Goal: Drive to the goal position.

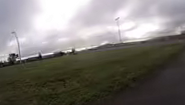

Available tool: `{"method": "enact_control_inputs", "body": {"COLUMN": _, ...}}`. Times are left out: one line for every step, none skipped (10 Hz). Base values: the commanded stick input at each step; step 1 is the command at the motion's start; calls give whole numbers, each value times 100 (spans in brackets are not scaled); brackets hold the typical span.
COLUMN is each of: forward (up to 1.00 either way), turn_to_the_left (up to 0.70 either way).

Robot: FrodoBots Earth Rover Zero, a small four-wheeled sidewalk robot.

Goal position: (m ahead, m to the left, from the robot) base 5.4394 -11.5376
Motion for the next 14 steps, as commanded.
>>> {"method": "enact_control_inputs", "body": {"forward": 0, "turn_to_the_left": -100}}
{"method": "enact_control_inputs", "body": {"forward": 0, "turn_to_the_left": -100}}
{"method": "enact_control_inputs", "body": {"forward": 0, "turn_to_the_left": -100}}
{"method": "enact_control_inputs", "body": {"forward": 0, "turn_to_the_left": -100}}
{"method": "enact_control_inputs", "body": {"forward": 0, "turn_to_the_left": -100}}
{"method": "enact_control_inputs", "body": {"forward": 0, "turn_to_the_left": -100}}
{"method": "enact_control_inputs", "body": {"forward": 0, "turn_to_the_left": -100}}
{"method": "enact_control_inputs", "body": {"forward": 0, "turn_to_the_left": -100}}
{"method": "enact_control_inputs", "body": {"forward": 0, "turn_to_the_left": -100}}
{"method": "enact_control_inputs", "body": {"forward": 0, "turn_to_the_left": -100}}
{"method": "enact_control_inputs", "body": {"forward": 0, "turn_to_the_left": -100}}
{"method": "enact_control_inputs", "body": {"forward": 0, "turn_to_the_left": -100}}
{"method": "enact_control_inputs", "body": {"forward": 0, "turn_to_the_left": -100}}
{"method": "enact_control_inputs", "body": {"forward": 0, "turn_to_the_left": -100}}
